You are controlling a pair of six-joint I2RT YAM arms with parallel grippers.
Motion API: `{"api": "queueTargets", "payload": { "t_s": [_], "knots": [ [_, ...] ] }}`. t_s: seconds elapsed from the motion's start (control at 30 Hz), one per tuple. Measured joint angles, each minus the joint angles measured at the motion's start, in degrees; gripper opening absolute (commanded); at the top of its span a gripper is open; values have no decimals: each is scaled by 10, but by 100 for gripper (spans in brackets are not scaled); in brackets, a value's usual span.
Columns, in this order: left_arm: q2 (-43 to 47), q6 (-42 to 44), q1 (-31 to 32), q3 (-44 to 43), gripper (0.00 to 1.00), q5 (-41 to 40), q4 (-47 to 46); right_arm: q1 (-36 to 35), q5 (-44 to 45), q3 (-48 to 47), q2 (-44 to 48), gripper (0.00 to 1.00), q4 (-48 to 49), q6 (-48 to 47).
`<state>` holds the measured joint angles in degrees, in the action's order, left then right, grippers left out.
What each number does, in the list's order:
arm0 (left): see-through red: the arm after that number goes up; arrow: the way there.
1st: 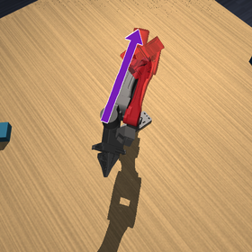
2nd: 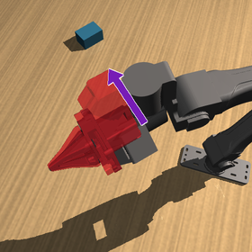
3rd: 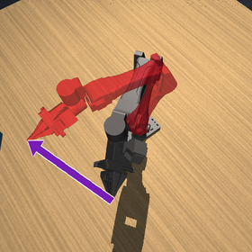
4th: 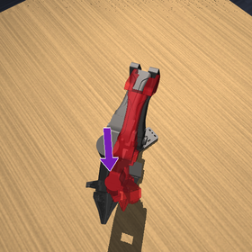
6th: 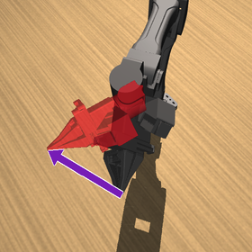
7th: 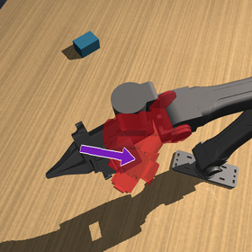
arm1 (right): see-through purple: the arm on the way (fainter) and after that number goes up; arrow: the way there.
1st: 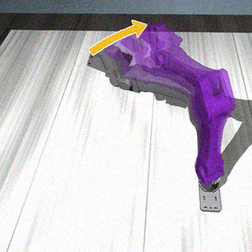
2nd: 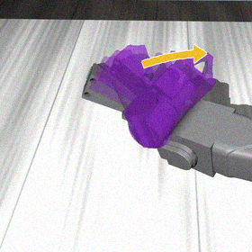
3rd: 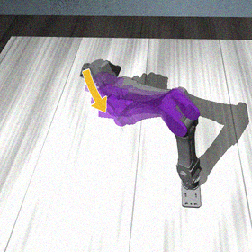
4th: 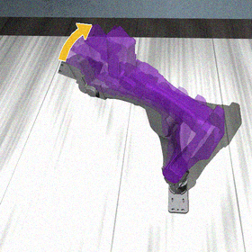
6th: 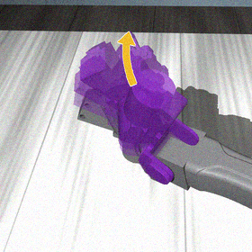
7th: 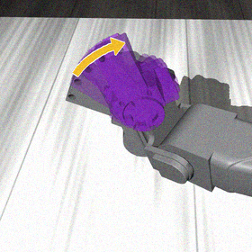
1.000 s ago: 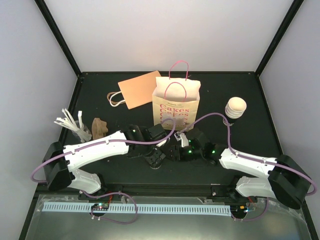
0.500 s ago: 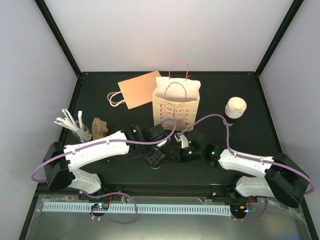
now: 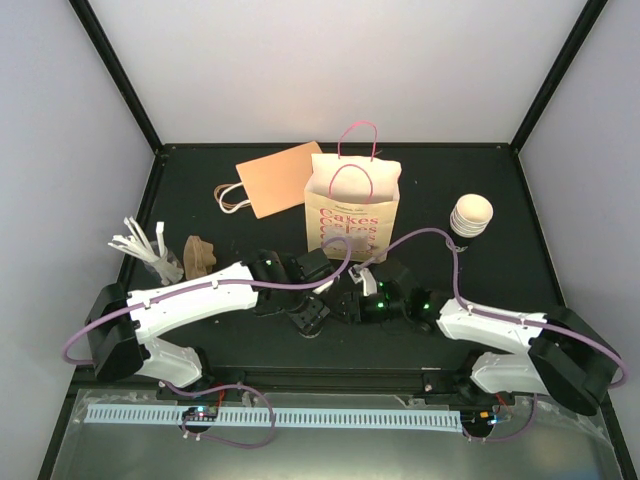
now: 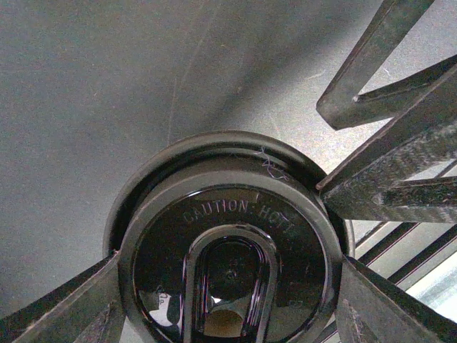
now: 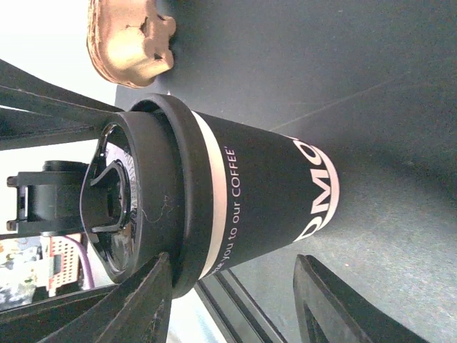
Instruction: Pack the takeout coffee
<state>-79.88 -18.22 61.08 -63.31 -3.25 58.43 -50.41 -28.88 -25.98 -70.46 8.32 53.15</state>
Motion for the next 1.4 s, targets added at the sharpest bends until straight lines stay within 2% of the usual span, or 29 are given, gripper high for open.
{"api": "queueTargets", "payload": {
  "t_s": [0.33, 0.6, 0.93, 1.23, 1.4],
  "knots": [
    [0, 0, 0, 0, 73, 0, -1, 29, 17, -35, 32, 50, -100, -31],
    [0, 0, 0, 0, 72, 0, -2, 33, 17, -63, 33, 47, -111, -47],
    [1, 2, 0, 0, 72, 0, -2, 35, 62, -63, 100, 54, -111, -74],
    [2, 4, 0, 1, 71, 0, -2, 50, 32, -61, 71, 54, -109, -96],
    [4, 5, 0, 3, 71, 0, -4, 52, 6, -60, 30, 48, -88, -90]
  ]
}}
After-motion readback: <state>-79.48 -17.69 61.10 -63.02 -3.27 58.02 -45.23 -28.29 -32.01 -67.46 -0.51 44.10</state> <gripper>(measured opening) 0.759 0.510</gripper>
